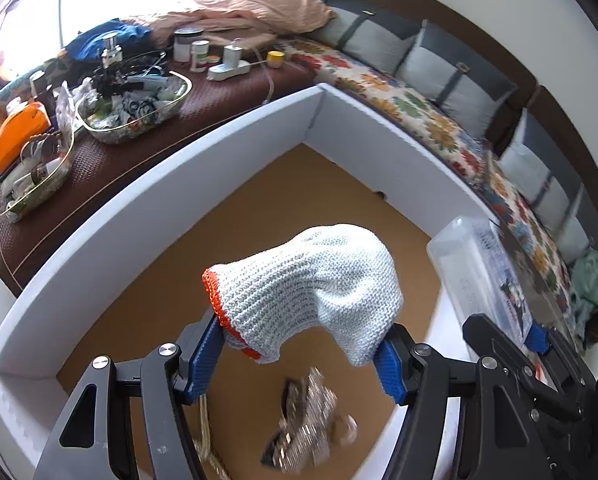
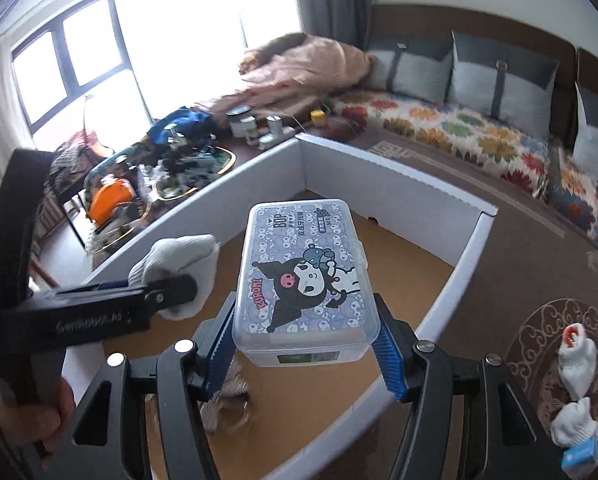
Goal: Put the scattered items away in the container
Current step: 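Open the left tool dropping the glove into the box while the right tool releases the plastic box, then move both open tools back toward the items on the table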
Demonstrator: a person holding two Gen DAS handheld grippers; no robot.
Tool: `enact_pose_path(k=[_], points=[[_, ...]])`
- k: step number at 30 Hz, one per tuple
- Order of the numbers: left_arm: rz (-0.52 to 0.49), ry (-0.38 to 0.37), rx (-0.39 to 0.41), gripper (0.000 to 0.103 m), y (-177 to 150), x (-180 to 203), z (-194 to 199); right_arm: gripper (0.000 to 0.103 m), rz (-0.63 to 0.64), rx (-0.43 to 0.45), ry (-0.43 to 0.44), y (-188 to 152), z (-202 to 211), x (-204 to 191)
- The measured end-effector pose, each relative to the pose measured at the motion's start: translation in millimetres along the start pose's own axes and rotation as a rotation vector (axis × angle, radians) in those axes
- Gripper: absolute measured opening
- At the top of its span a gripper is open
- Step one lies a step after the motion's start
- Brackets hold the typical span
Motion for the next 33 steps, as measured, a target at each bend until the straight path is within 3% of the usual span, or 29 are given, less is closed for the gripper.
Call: enact_pose_path(k=[3,6,9,11,21,28,33], points=[[0.021,0.020,-0.027,0.065,0.9,-6.7,-19.1,0.062,-0.029,-0.032,-0.008,4.0,-19.4,6.0],[0.031,-0.009,-0.079,0.066,-4.3,-7.3,-35.3,0.063,-0.059,-0.063,-0.002,7.0,-36.4,9.5],[0.049,-0.005,-0.114,0.076,-6.8,-9.5,-44.1,0.063,-0.125,-0.108,0.061,6.1,-52.2,7.0],[0.059,0.012,-0.129,0.078,-8.1,-13.6,-46.0,0.063,-0.145,-0.116,0.056,5.7,-54.2,7.8],[0.100,0.005,-0.113,0.079,-7.7,-36.1,-24.3,0.063,-0.312,0.011,0.093,3.2,-15.9,20.1],[0.001,-0.015,-0.075,0.079,-41.2,-22.9,19.4,0.063,-0.332,0.076,0.118,-23.3,23.3,14.8],[-0.116,0.011,-0.011,0.079,-79.9,0.5,48.4,0.063,-0.337,0.128,0.159,-65.3,72.8,11.0]])
Point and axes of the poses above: each gripper's, at about its wrist camera, not at the fingertips, and z roughly against the way its jaws point, x to its right, y to its top, the point moved 9 cm from there along -z, roughly the way its jaws point, and after that the axes turned 6 degrees about y, right-handed, at the moved point
